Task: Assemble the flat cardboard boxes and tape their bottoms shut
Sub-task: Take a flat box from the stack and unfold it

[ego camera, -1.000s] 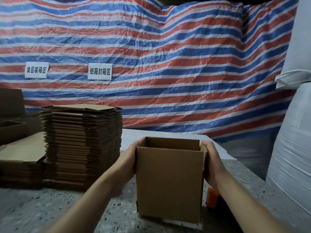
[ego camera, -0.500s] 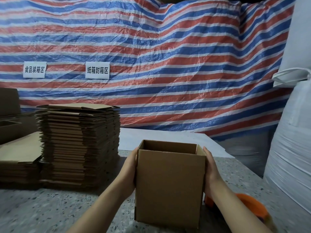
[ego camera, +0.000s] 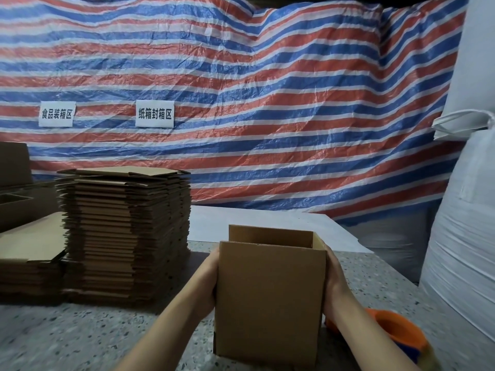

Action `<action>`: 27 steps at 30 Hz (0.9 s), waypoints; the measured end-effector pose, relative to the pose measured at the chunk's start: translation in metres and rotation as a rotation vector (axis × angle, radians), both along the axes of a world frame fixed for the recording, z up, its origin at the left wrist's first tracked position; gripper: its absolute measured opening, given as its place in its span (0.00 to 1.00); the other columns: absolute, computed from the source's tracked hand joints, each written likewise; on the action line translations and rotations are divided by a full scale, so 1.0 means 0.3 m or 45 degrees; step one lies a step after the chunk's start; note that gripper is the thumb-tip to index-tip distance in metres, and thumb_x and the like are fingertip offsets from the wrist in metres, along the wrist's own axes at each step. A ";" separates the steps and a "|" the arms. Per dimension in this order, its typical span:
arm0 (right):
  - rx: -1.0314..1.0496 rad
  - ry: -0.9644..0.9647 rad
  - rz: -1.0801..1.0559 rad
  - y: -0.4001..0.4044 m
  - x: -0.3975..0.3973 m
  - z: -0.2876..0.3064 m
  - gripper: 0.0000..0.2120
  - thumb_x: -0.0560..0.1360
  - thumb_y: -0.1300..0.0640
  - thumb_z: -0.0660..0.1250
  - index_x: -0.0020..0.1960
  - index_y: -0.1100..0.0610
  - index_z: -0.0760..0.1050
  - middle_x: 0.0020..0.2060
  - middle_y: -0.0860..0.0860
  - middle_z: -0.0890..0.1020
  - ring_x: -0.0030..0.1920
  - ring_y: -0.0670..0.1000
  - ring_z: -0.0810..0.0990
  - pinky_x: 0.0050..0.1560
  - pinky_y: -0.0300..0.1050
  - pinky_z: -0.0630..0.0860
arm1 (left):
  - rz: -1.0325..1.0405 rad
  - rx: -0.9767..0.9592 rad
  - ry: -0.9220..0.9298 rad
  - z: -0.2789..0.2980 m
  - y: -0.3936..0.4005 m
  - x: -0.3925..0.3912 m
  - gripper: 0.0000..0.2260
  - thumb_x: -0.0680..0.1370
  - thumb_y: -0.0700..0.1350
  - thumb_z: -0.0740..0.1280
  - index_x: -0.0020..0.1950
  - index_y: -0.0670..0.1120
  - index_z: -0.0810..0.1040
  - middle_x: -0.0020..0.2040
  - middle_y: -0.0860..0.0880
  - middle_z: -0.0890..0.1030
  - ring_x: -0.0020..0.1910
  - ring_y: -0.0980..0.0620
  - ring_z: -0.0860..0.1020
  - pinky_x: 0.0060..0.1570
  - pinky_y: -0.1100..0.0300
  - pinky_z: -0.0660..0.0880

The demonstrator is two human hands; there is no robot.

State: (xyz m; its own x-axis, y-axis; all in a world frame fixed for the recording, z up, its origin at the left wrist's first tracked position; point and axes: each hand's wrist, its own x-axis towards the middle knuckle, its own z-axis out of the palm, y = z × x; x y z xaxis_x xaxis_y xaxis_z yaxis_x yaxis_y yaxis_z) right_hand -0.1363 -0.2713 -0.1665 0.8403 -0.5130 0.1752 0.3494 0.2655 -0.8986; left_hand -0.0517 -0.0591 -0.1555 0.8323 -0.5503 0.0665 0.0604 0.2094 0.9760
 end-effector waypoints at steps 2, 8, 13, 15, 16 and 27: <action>0.033 0.016 0.008 -0.002 -0.001 -0.002 0.28 0.83 0.37 0.52 0.45 0.48 0.88 0.46 0.57 0.88 0.43 0.57 0.88 0.33 0.47 0.82 | -0.003 0.013 -0.015 0.014 0.001 0.001 0.08 0.79 0.45 0.65 0.50 0.43 0.81 0.36 0.45 0.84 0.33 0.49 0.83 0.30 0.59 0.78; 0.024 0.034 0.016 0.008 -0.014 -0.001 0.29 0.82 0.34 0.49 0.49 0.45 0.87 0.50 0.56 0.87 0.47 0.57 0.88 0.35 0.47 0.83 | 0.174 -0.162 0.031 0.002 -0.005 0.005 0.13 0.79 0.40 0.67 0.58 0.56 0.73 0.39 0.43 0.85 0.33 0.47 0.83 0.30 0.55 0.79; 0.016 0.019 -0.029 0.013 -0.019 -0.005 0.27 0.83 0.38 0.52 0.44 0.46 0.88 0.45 0.57 0.88 0.42 0.56 0.88 0.31 0.45 0.82 | 0.054 -0.095 -0.074 0.020 0.003 -0.014 0.10 0.82 0.42 0.63 0.57 0.55 0.80 0.49 0.42 0.85 0.41 0.47 0.84 0.35 0.56 0.80; -0.001 0.026 -0.041 0.013 -0.016 -0.005 0.27 0.82 0.38 0.52 0.43 0.45 0.88 0.45 0.56 0.88 0.41 0.55 0.88 0.30 0.44 0.81 | 0.014 -0.071 -0.101 0.033 0.002 -0.017 0.11 0.83 0.44 0.62 0.60 0.57 0.78 0.50 0.43 0.85 0.43 0.48 0.84 0.37 0.57 0.81; -0.008 0.031 -0.039 0.013 -0.015 -0.005 0.27 0.82 0.37 0.52 0.43 0.44 0.87 0.45 0.55 0.88 0.41 0.55 0.88 0.30 0.44 0.81 | 0.002 -0.066 -0.107 0.035 0.001 -0.018 0.11 0.83 0.45 0.61 0.61 0.58 0.78 0.50 0.43 0.85 0.43 0.49 0.84 0.37 0.58 0.81; -0.247 0.222 0.114 -0.008 -0.020 0.033 0.13 0.83 0.53 0.61 0.47 0.57 0.81 0.35 0.54 0.86 0.33 0.51 0.85 0.28 0.41 0.78 | -0.029 -0.123 -0.080 0.013 -0.008 0.009 0.11 0.82 0.49 0.62 0.60 0.60 0.80 0.46 0.44 0.86 0.38 0.50 0.84 0.33 0.59 0.79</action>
